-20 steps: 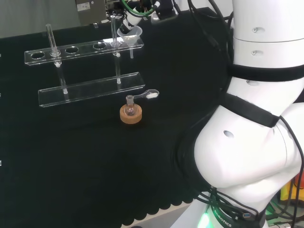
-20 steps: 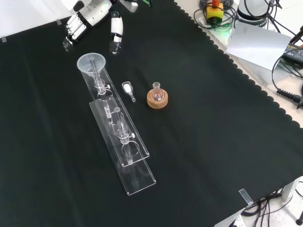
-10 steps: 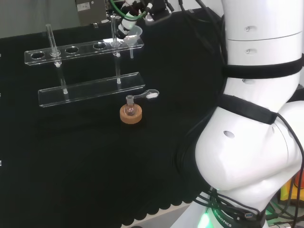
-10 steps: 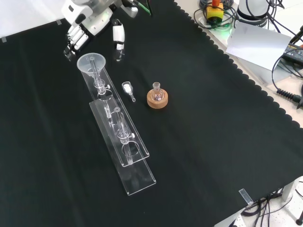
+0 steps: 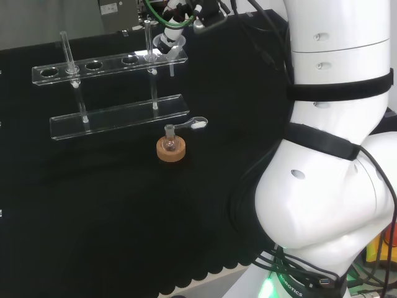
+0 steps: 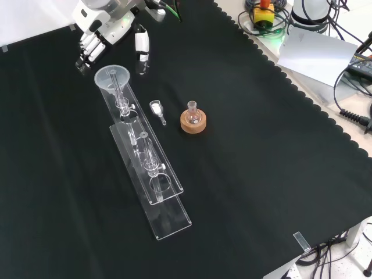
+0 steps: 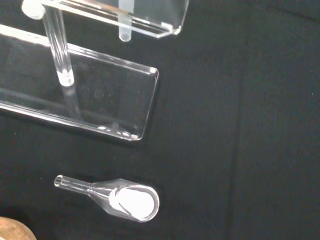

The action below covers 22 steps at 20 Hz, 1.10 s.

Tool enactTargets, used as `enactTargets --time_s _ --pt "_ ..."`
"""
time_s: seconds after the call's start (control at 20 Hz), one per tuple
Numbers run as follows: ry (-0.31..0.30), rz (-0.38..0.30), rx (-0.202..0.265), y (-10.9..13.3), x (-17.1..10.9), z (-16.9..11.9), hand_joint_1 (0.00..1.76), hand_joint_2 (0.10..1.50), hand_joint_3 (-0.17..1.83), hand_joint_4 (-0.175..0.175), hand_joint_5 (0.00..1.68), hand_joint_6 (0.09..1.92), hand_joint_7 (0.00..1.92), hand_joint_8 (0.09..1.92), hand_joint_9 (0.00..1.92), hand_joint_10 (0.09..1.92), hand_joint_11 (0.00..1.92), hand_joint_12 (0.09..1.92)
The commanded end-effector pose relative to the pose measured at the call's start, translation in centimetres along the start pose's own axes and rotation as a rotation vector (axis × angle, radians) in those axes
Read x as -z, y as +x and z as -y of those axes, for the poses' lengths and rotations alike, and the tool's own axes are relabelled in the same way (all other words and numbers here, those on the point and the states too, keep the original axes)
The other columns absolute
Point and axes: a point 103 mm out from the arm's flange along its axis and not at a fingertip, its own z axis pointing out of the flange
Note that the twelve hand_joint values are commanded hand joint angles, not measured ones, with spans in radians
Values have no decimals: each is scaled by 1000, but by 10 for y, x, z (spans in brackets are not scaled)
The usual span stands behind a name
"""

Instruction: Pick up the funnel from the transparent funnel stand.

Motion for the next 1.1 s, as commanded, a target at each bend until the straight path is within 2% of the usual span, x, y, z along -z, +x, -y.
enactTargets --time_s 0.05,0.25,0.55,0.75,1.1 --pt "19 -7 0 12 -3 -9 444 769 135 -7 0 87 0 172 36 867 212 1510" --pt "14 -1 8 9 -6 -12 443 769 133 -7 0 87 0 172 39 871 210 1510" --pt "-8 -56 20 10 -8 -16 447 766 125 -10 0 87 0 130 44 882 229 1508" --pt "-22 -63 14 9 -12 -19 486 768 116 -17 0 87 0 133 64 893 273 1487" --pt "-14 -64 16 12 -16 -23 518 774 110 -21 0 87 0 123 23 889 271 1480"
